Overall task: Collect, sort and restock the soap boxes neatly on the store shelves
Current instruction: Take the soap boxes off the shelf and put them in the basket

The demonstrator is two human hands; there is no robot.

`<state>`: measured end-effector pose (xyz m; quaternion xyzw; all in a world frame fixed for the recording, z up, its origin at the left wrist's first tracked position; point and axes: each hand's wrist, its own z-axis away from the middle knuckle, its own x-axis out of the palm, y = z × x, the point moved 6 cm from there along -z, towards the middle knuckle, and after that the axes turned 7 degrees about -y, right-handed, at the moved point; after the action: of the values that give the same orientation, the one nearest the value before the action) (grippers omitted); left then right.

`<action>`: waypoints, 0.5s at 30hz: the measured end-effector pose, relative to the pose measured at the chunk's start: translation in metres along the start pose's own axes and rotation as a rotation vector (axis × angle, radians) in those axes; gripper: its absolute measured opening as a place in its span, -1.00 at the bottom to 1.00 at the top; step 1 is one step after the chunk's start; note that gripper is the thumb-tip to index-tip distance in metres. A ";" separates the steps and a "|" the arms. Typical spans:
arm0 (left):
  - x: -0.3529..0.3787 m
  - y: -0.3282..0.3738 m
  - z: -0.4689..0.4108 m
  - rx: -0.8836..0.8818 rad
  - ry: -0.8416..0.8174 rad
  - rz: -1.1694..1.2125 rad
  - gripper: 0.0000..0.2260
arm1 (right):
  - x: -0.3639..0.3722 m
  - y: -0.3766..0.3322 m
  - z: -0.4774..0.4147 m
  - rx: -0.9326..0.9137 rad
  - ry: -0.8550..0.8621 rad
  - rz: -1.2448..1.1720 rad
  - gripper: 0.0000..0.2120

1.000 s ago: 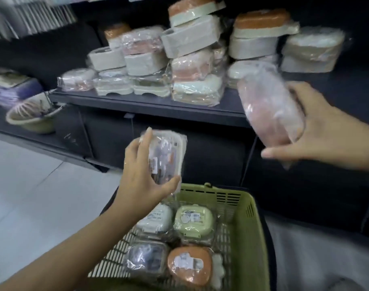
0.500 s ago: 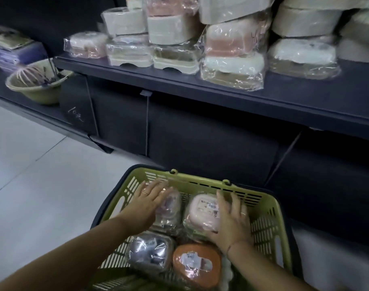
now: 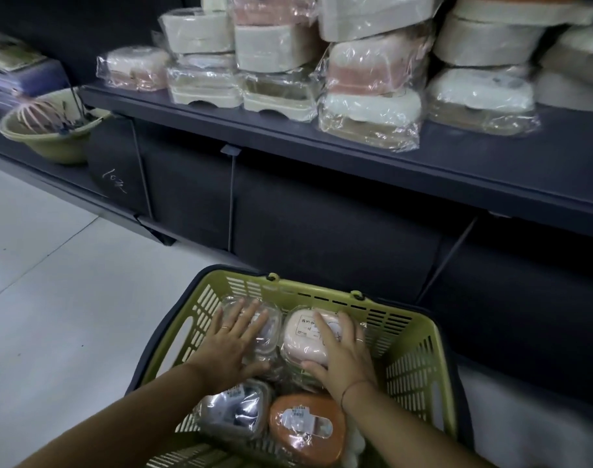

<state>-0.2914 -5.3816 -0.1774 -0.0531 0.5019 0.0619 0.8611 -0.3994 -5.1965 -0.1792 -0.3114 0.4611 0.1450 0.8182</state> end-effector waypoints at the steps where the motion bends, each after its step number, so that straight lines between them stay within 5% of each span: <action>1: -0.004 0.001 0.001 0.001 0.006 -0.001 -0.21 | -0.003 0.000 0.001 0.012 -0.024 0.035 -0.17; 6: -0.055 0.025 0.003 0.011 0.029 0.094 -0.04 | -0.033 -0.010 0.018 -0.060 -0.171 0.064 -0.18; 8: -0.108 0.046 0.008 0.085 0.242 0.260 -0.03 | -0.073 -0.015 0.036 -0.176 -0.187 -0.034 -0.14; 10: -0.170 0.066 0.020 0.214 0.523 0.394 -0.23 | -0.127 -0.023 0.057 -0.338 -0.136 -0.122 -0.14; 12: -0.234 0.097 0.027 0.332 0.781 0.386 -0.44 | -0.197 -0.013 0.079 -0.485 0.031 -0.190 -0.22; 15: -0.321 0.146 0.020 0.425 0.951 0.394 -0.51 | -0.308 0.034 0.095 -0.564 0.399 -0.227 -0.42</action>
<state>-0.4541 -5.2520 0.1078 0.1945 0.8370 0.0886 0.5036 -0.5190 -5.0940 0.1045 -0.5962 0.5161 0.1112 0.6048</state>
